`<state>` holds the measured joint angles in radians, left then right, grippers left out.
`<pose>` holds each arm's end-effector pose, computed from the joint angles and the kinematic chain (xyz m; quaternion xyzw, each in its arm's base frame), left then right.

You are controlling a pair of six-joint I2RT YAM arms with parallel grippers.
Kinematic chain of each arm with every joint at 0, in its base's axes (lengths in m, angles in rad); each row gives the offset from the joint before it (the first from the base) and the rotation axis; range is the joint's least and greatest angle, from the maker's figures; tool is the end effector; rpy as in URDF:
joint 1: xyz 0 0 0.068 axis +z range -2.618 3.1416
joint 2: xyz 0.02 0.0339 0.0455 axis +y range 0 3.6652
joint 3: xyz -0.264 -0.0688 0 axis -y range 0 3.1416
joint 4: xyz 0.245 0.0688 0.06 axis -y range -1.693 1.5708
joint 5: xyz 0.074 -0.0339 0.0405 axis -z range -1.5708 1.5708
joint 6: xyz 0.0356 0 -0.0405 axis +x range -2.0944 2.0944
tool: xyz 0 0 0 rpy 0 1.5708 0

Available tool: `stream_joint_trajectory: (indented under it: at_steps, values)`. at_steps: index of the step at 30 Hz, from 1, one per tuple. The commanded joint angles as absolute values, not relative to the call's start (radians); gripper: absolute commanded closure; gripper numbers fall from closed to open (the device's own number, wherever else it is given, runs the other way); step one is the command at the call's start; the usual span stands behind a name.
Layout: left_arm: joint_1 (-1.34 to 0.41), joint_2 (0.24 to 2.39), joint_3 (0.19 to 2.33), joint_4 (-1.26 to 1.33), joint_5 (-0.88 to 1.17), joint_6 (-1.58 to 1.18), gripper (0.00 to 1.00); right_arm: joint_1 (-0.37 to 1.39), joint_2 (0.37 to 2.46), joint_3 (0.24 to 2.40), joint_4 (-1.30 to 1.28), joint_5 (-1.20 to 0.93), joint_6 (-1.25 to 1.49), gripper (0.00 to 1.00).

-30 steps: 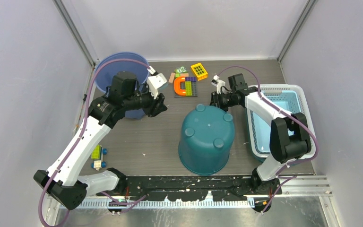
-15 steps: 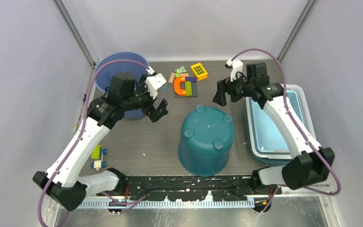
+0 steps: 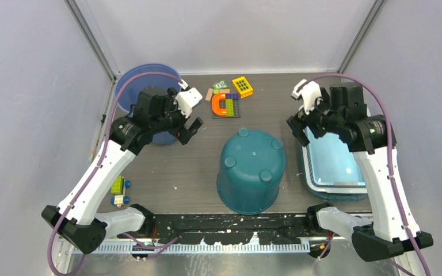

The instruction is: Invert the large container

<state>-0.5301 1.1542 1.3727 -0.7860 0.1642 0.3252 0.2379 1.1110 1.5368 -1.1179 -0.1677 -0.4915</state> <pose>0.1967 -0.1220 0.4079 0.3983 0.7788 -0.1205 0.4694 0.1786 0.0494 0.4363 -0.3549 0.8298 0.0216 0.4300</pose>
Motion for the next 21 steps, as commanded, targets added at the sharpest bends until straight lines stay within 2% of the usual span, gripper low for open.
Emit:
stream_joint_trajectory:
  at_steps: [1,5,10,16,21]
  values:
    - [-0.533,1.17,1.393,-0.795,0.067,0.352,0.0,0.235,1.069,1.58,-1.43,-0.135,-0.679,0.0]
    - [-0.533,1.176,1.376,-0.788,0.054,0.355,0.0,0.236,1.05,1.558,-1.6,-0.203,-0.771,0.0]
    - [-0.534,1.175,1.37,-0.791,0.099,0.355,0.0,0.238,1.043,1.514,-1.736,-0.388,-0.881,0.0]
    - [-0.534,1.172,1.368,-0.8,0.12,0.361,0.0,0.285,1.046,1.444,-1.719,-0.556,-0.923,0.0]
    - [-0.534,1.15,1.347,-0.798,0.13,0.373,0.0,0.342,1.054,1.375,-1.572,-0.644,-0.829,0.0]
